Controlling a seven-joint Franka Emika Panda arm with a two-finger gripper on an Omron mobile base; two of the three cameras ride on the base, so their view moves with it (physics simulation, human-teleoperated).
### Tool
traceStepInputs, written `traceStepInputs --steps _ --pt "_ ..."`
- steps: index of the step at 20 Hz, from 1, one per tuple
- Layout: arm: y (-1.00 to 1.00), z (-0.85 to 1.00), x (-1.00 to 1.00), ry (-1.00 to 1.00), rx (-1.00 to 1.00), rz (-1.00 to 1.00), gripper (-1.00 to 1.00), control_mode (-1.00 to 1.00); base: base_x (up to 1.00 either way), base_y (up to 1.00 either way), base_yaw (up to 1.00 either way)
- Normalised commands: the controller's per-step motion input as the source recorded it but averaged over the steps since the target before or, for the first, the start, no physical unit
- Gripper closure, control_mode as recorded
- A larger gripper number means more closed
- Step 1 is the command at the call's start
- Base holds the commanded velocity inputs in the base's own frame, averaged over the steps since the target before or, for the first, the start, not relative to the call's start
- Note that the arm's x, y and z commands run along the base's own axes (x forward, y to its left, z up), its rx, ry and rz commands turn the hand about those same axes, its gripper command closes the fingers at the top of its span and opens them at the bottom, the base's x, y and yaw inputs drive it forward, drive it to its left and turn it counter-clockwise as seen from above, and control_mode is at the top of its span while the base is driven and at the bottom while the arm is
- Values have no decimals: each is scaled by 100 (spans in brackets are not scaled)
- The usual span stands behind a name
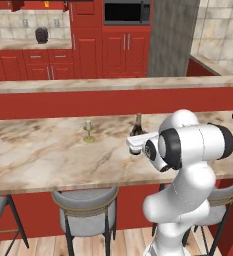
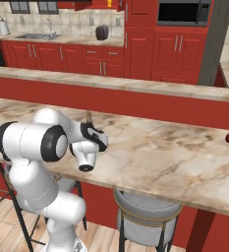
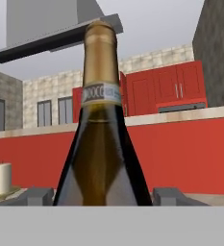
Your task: Open the cabinet directly in front. Then move the wine and the cup to the dining counter with the candle on it.
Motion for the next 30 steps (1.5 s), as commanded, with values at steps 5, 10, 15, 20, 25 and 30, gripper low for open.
traceStepInputs --steps 5,10,15,20,25,30 --pt "0 39 0 4 0 0 -100 -100 0 0 0" --pt "0 76 -3 10 1 0 -100 -100 0 0 0" --pt "0 95 -5 6 1 0 -100 -100 0 0 0" --pt "0 100 -38 2 0 0 -100 -100 0 0 0" --pt "0 100 -71 4 1 0 -100 -100 0 0 0" --pt "0 100 -99 5 2 0 -100 -100 0 0 0"
